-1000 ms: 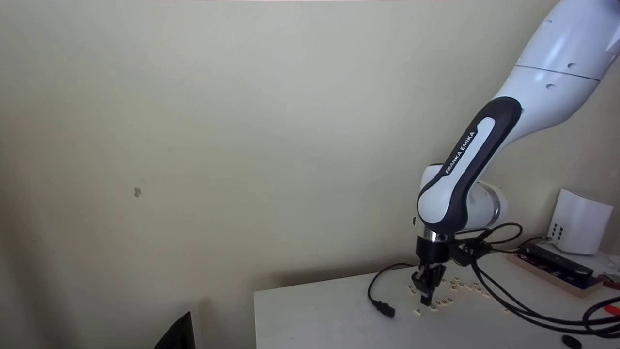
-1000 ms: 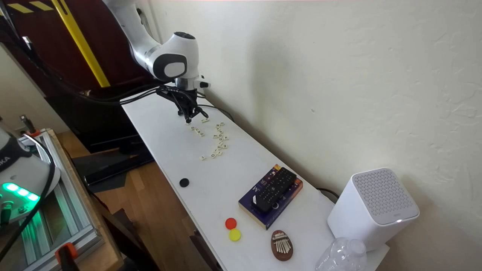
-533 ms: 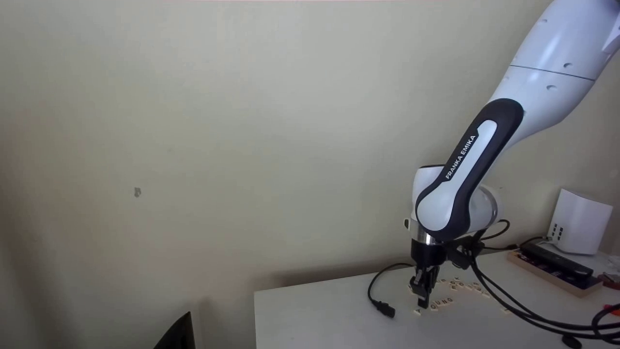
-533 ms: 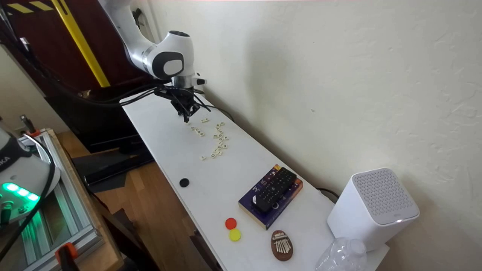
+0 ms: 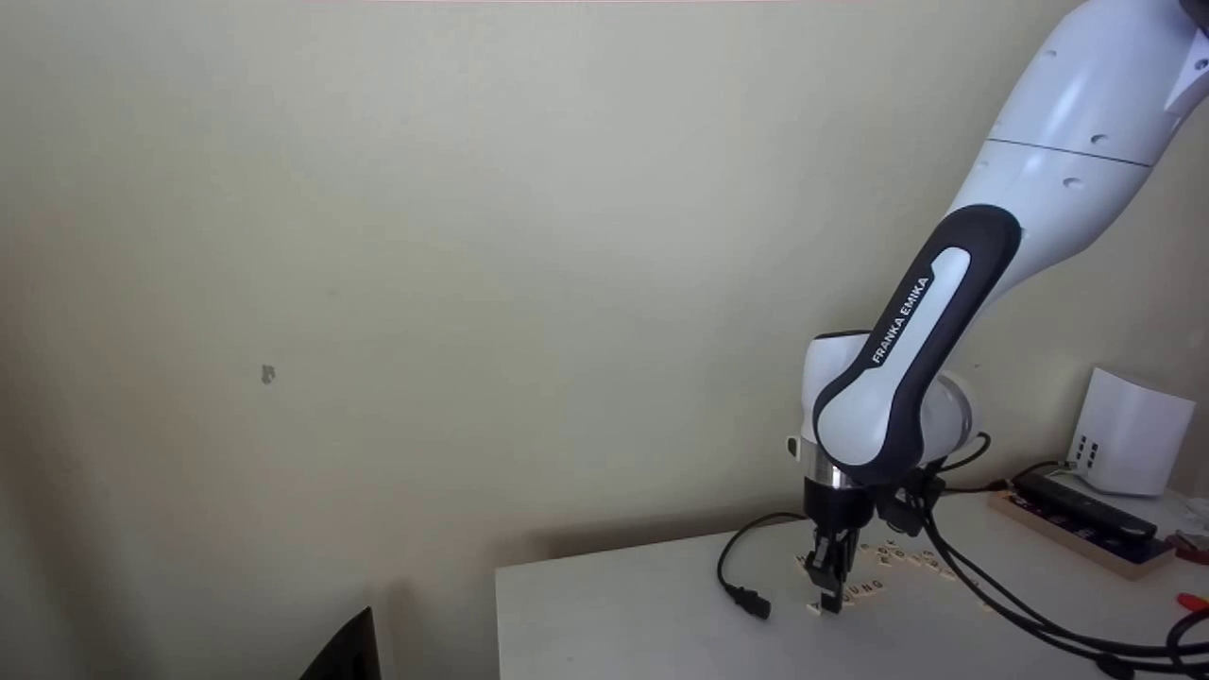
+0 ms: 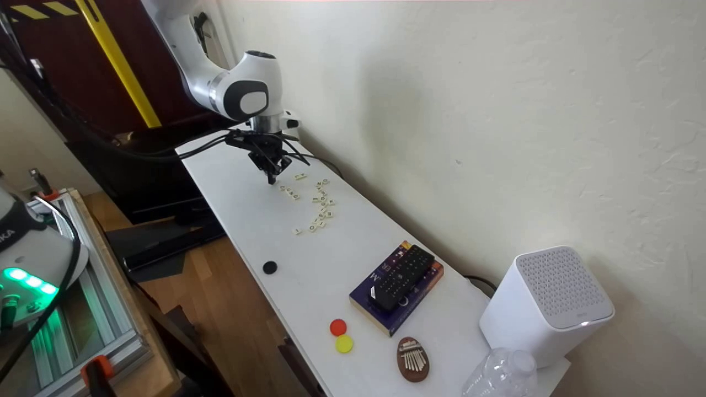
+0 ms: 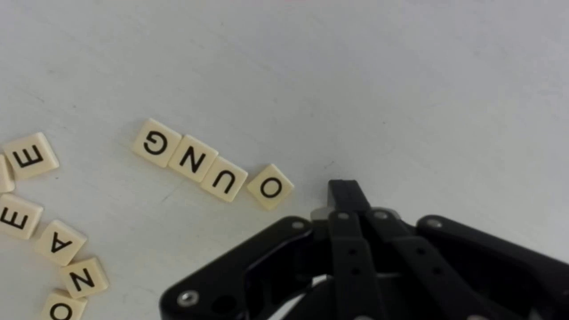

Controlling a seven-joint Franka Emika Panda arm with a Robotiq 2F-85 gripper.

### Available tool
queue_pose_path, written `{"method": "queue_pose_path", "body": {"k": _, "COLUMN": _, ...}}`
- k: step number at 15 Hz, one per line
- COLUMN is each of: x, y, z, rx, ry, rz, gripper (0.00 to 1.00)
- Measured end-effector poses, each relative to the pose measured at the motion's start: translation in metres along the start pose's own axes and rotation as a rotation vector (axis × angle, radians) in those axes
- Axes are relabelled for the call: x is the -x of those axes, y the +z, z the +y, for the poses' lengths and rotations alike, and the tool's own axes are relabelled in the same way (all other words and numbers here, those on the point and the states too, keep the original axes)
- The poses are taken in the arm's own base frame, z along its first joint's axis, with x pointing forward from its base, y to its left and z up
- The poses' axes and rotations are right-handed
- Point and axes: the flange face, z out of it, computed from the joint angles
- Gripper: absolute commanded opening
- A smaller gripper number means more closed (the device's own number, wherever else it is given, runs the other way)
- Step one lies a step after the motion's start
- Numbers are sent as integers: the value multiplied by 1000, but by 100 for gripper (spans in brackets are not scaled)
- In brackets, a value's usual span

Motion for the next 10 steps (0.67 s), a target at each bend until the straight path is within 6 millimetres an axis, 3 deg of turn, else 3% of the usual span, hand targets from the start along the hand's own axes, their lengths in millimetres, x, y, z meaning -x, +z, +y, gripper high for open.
{"method": "queue_pose_path", "body": {"k": 10, "x": 7, "y": 8, "z": 6, "rx": -6, "ry": 115, "rz": -26, "gripper": 0}}
